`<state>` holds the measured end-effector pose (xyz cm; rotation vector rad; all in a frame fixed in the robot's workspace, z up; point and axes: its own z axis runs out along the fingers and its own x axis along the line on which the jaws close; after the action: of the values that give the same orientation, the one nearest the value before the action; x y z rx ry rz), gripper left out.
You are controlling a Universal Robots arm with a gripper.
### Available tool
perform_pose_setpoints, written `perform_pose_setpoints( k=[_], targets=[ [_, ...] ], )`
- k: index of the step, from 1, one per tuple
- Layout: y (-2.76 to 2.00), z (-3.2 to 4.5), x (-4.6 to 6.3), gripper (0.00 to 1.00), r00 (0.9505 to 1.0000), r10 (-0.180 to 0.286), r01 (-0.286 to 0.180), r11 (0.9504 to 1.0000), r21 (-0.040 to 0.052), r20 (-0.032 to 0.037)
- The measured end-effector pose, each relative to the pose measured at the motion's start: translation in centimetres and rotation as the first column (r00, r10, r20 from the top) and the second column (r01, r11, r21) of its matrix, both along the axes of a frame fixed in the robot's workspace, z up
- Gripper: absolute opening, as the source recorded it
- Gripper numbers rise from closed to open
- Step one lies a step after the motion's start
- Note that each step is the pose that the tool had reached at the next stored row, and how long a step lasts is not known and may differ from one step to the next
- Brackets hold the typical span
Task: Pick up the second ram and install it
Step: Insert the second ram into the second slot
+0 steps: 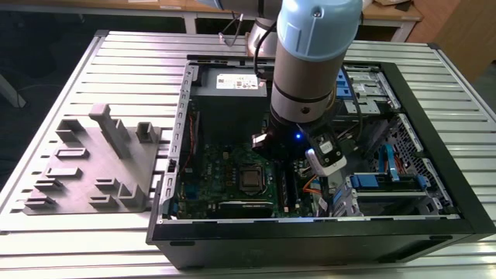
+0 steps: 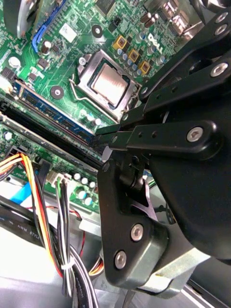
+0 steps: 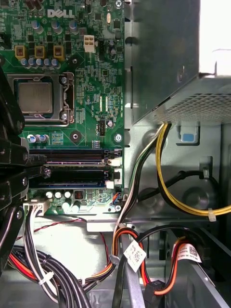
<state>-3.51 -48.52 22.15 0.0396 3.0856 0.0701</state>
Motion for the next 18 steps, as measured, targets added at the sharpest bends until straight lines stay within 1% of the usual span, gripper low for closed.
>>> perform_pose_setpoints(
  k=[6,11,18],
  targets=[
    [0.01,-0.25,0.0,0.09,1.0,0.0,0.0,1.0,0.0007,0.0001],
    [0.0,-0.26,0.0,0.09,1.0,0.0,0.0,1.0,-0.0001,-0.0001],
    [0.01,-0.5,-0.01,0.09,1.0,0.0,0.0,1.0,-0.0011,-0.0001]
  ],
)
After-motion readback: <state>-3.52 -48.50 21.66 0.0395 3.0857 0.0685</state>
